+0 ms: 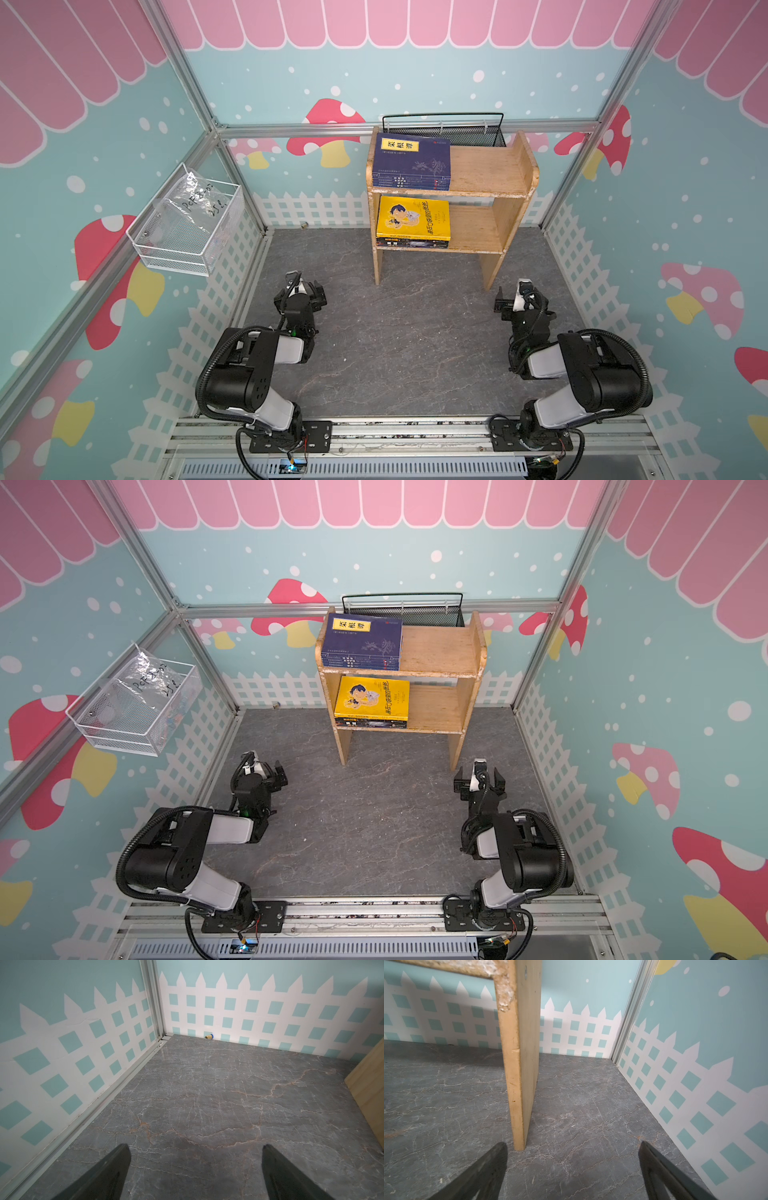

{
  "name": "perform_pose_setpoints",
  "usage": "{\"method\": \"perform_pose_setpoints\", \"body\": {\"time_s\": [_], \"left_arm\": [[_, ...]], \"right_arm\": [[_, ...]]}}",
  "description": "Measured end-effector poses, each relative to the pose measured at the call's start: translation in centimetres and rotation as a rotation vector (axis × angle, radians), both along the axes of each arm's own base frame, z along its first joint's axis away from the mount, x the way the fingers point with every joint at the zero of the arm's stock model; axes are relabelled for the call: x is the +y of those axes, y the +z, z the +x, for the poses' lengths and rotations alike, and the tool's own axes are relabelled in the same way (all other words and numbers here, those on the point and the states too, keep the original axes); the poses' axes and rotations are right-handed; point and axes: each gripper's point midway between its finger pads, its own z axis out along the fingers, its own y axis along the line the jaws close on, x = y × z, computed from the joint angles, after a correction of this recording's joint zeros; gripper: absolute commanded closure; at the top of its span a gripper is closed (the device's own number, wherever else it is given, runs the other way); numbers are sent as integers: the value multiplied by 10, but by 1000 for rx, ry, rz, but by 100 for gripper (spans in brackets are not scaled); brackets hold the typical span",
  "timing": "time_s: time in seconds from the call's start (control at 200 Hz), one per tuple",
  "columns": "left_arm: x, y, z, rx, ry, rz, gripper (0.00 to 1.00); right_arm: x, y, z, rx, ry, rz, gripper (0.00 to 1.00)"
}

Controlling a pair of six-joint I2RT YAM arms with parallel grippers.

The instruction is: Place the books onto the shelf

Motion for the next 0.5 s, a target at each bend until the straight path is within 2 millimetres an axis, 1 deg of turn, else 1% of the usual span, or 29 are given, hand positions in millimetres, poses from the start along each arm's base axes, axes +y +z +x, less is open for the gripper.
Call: {"method": "perform_pose_setpoints", "body": {"time_s": [0.495], "left_arm": [[0,-2,-1,10,0,1,1]], "right_arm": [[0,0,0,0,0,0,0]]}}
